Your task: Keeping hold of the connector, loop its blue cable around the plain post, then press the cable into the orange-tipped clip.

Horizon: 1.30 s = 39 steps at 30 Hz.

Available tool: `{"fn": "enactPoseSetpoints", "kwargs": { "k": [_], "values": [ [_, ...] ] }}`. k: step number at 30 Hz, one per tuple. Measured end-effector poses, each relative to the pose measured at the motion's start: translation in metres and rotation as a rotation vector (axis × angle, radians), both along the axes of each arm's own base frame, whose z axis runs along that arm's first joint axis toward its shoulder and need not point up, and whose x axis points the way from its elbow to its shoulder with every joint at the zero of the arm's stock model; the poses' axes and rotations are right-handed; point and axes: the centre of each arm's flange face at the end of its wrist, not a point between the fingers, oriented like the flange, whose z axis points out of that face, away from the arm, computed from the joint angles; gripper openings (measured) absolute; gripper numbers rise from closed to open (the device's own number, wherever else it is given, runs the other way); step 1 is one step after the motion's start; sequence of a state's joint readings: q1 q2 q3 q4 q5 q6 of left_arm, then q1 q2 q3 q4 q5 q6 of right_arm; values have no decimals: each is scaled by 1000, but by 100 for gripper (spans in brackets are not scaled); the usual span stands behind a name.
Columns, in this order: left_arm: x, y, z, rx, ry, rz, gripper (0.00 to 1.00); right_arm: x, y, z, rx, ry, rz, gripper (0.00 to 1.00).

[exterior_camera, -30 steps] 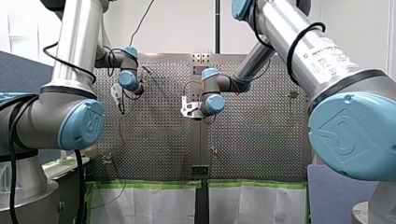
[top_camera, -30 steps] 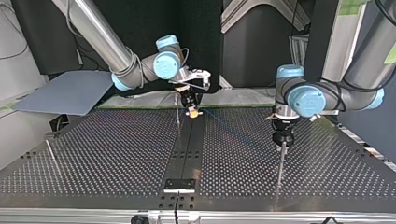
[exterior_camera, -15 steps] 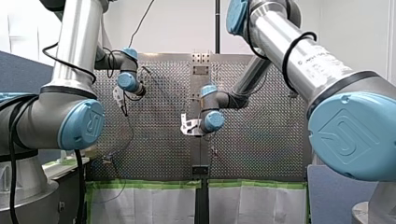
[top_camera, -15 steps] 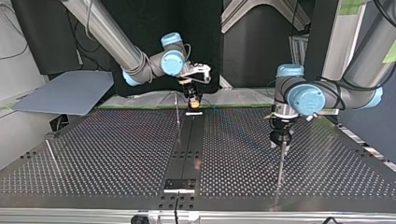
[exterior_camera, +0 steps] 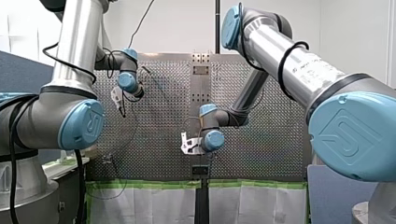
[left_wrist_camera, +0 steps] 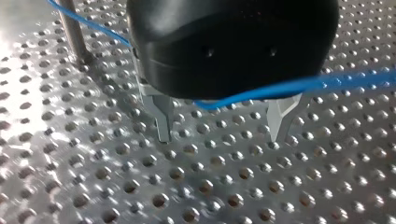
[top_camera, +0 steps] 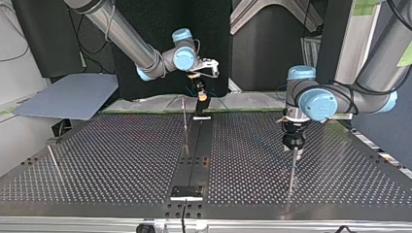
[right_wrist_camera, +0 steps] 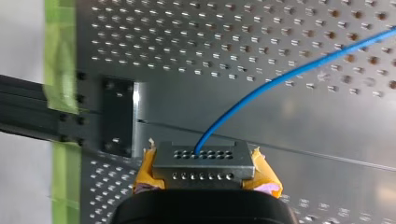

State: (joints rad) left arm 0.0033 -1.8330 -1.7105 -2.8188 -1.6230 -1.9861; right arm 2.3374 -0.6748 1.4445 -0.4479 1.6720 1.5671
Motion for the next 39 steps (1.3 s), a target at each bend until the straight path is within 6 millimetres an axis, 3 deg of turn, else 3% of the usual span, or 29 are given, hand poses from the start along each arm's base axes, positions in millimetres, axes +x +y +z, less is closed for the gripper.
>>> {"fn": "enactPoseSetpoints", "kwargs": {
  "k": [11, 24, 39],
  "values": [
    [6, 1, -31, 49, 67, 16, 100, -10, 12, -72, 33, 60, -40, 0],
    [7, 0, -32, 56, 69, 16, 100, -25, 17, -138, 39, 68, -99, 0],
    [5, -3, -32, 72, 74, 15, 100, -68, 26, -226, 110, 105, -157, 0]
  ]
}}
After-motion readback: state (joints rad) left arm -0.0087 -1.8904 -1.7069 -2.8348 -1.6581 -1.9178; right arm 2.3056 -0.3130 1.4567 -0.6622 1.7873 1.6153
